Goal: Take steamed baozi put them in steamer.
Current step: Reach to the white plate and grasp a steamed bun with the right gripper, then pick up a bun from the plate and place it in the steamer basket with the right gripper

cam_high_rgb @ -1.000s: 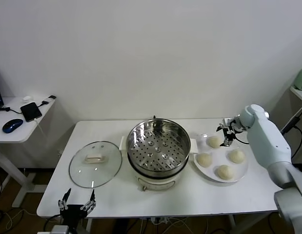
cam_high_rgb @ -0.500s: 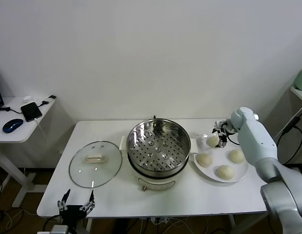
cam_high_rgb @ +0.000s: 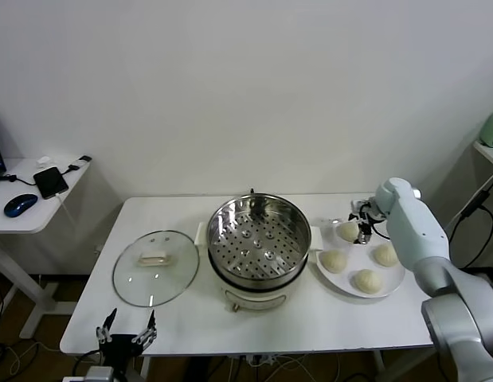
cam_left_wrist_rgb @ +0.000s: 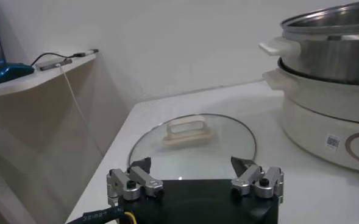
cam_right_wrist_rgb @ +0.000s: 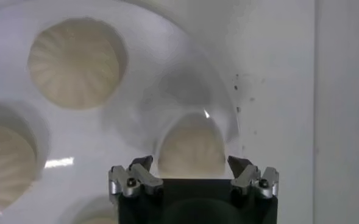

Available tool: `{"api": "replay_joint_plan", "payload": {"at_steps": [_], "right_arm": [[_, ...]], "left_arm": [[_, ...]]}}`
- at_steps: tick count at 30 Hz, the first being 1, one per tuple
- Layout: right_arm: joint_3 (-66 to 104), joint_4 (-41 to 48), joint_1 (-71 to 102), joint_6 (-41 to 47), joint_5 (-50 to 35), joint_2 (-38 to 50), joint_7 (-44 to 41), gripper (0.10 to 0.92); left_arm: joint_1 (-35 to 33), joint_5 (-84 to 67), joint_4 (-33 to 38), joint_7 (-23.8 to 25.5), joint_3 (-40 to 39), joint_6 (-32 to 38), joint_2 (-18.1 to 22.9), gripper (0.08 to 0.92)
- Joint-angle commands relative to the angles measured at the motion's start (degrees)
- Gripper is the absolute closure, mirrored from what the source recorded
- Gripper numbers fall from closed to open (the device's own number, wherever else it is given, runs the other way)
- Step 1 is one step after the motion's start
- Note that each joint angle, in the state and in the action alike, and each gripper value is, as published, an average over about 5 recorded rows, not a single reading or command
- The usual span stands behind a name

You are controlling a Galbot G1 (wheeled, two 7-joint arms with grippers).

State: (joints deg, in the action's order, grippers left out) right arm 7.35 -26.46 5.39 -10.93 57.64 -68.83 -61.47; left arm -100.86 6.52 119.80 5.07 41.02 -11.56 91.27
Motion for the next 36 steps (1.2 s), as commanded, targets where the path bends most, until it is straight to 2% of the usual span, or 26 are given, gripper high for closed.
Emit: {"api": "replay_joint_plan", "payload": {"at_steps": [1,10,21,25,31,36], "right_arm": [[0.11,0.51,-0.11,0.00,0.58,-0.28,0.25,0.210],[0.89,0.29,0.14,0.43,1.52,-0.06,0.85,0.363],[1.51,-2.17,0.44,0.40,-0.26,1.40,-0.35,0.470],[-1.37,-7.46,0.57,1.12,-6.72,3.90,-3.24,0.476],[-12.37,-19.28,-3.41,5.11,-22.39,9.90,-9.60,0.475],[-24.62,-24.44,-13.93,9.93,-36.02,11.68,-17.28,0.476]], "left_arm": [[-0.02,0.05,-0.06,0.02,0.01,-0.04,-0.06,0.177],[-0.39,0.13,-0.32,-0.08,-0.26,0.14,0.02,0.177],[-0.40,1.03,-0.21,-0.32,-1.44,0.29,0.06,0.177],[-0.35,2.00,-0.45,-0.64,-1.90,0.65,0.00,0.177],[0.17,2.45,-0.66,-1.06,-2.30,0.97,-0.35,0.177],[0.88,2.99,-0.08,-1.48,-2.20,1.09,-0.61,0.177]]}}
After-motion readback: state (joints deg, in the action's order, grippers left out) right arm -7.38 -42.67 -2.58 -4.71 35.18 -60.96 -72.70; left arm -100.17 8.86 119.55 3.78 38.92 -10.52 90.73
